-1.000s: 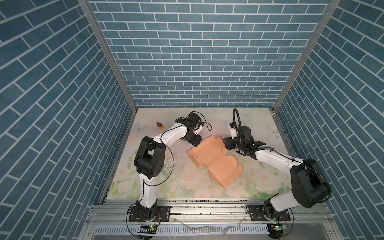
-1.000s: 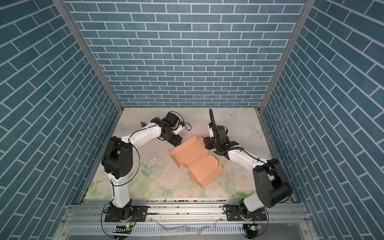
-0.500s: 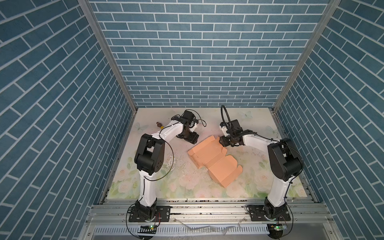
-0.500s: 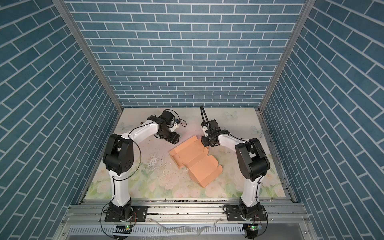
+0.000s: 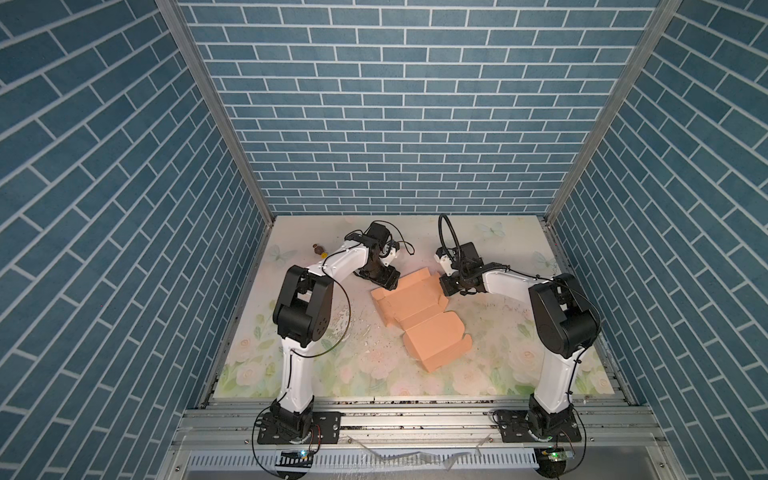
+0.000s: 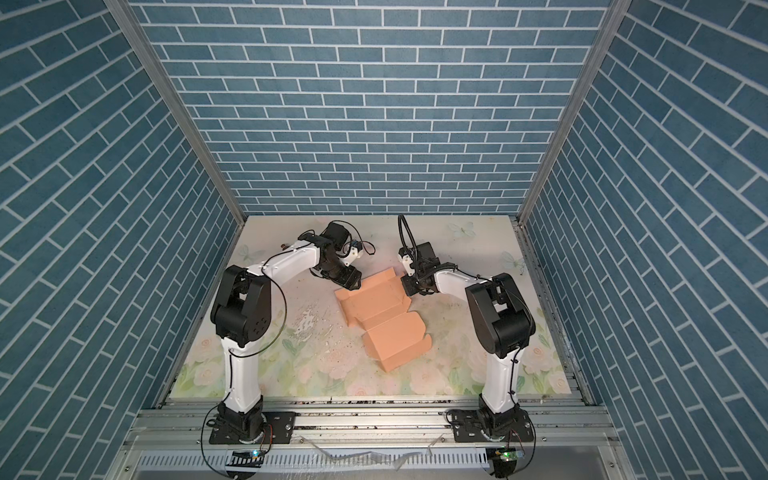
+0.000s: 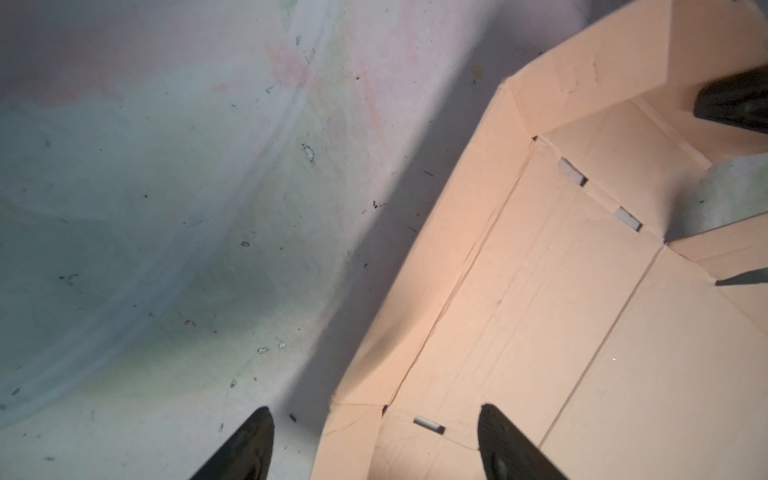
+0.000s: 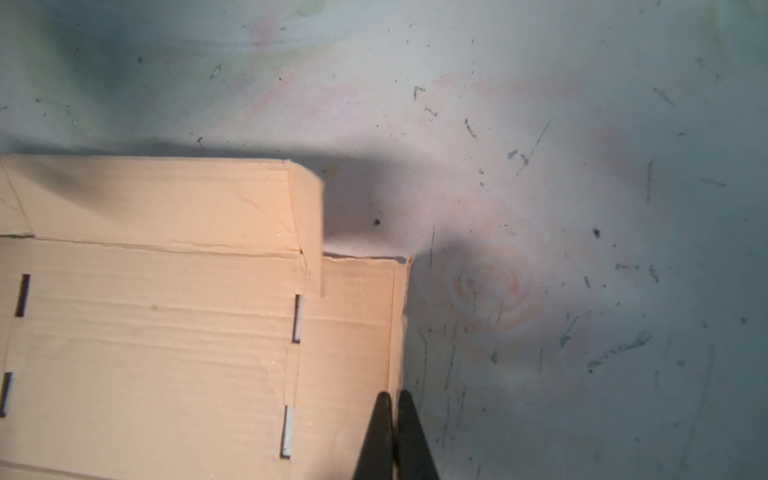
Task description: Fold the paper box
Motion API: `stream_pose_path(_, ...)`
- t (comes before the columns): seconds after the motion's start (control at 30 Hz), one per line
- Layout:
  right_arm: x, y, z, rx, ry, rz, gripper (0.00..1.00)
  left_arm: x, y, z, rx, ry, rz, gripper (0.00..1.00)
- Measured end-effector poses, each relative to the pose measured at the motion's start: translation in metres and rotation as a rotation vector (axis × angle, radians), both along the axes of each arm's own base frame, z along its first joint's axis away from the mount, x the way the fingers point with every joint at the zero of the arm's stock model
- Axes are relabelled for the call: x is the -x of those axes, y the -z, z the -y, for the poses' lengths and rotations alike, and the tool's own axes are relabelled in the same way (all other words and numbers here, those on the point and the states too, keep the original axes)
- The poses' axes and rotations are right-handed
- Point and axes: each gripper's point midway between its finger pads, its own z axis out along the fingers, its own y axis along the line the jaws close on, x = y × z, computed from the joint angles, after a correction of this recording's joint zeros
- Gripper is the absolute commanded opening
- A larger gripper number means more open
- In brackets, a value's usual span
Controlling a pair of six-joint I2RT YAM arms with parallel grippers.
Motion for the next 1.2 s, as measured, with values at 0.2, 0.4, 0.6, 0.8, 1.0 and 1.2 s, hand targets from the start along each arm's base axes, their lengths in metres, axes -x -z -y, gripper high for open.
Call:
stream_pose_path(0.2, 0.019, -0.010, 0.004, -0.039, -0.013, 0.069, 0.00, -0.001, -0.001, -0.001, 0.016, 0.007, -0.004, 0.79)
stream_pose_path(0.4, 0.026, -0.030, 0.001, -0.083, -0.027, 0.161, 0.00, 0.001, -0.002, 0.001, 0.048, 0.024, -0.014, 0.79)
stream_pose_path(0.6, 0.023, -0.045, 0.000, -0.100, -0.017, 0.230, 0.00, 0.007, -0.004, 0.008, 0.091, 0.055, -0.037, 0.74)
stream_pose_path(0.8, 0.021, -0.048, 0.005, -0.089, 0.007, 0.264, 0.00, 0.015, -0.006, 0.014, 0.124, 0.087, -0.066, 0.63)
stream_pose_path(1.0, 0.018, -0.050, 0.009, -0.075, 0.026, 0.281, 0.00, 0.025, -0.002, 0.016, 0.124, 0.112, -0.092, 0.48)
stream_pose_path(1.2, 0.019, -0.056, 0.010, -0.080, 0.030, 0.296, 0.00, 0.029, -0.001, 0.021, 0.118, 0.137, -0.089, 0.46)
